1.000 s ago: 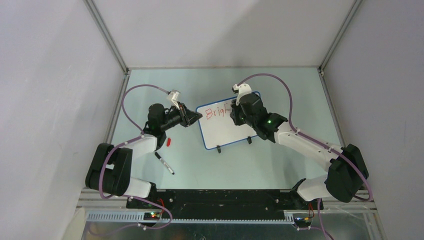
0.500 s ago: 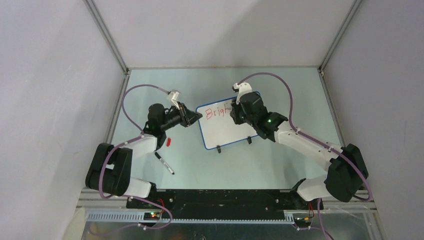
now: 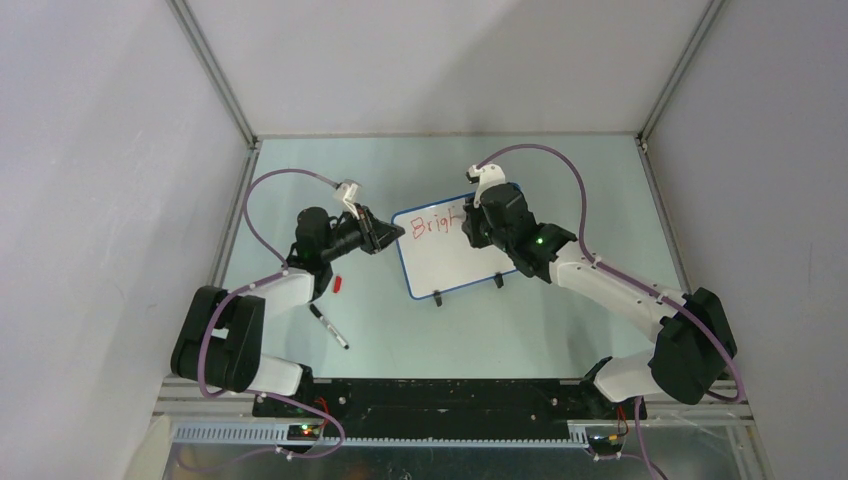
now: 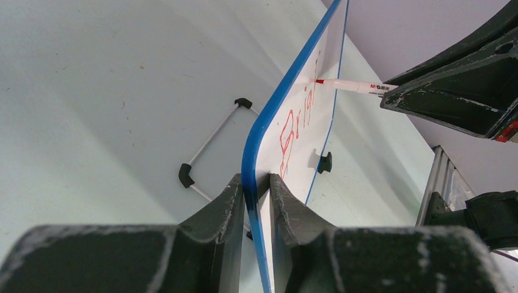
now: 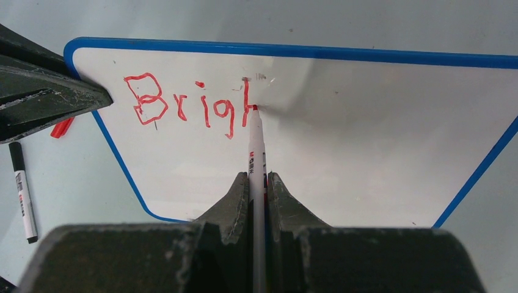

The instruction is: Write a sentence on the whiteboard

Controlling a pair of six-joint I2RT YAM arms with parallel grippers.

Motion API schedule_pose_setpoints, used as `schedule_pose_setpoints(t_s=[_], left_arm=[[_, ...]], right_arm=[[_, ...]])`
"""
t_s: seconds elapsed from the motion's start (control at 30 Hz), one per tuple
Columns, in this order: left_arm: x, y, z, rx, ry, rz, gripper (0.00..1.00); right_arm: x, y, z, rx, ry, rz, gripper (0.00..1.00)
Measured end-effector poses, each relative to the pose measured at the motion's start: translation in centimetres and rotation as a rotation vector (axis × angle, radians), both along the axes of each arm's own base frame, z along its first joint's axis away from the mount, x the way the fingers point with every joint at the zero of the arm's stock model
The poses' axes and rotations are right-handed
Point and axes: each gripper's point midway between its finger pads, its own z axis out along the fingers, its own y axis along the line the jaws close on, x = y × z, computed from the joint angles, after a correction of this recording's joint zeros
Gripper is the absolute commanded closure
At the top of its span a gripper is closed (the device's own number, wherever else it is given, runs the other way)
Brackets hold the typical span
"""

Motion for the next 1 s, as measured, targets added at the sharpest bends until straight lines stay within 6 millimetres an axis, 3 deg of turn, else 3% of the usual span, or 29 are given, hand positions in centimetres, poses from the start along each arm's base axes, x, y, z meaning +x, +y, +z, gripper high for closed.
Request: schedule_pose_setpoints(t_s=[1.0], left_arm=[[-0.01,0.0,-0.01,0.0,0.0,0.0,0.77]], right_arm=[[-0.61,-0.58,-0.72,-0.013,0.025,-0.009,1.0]])
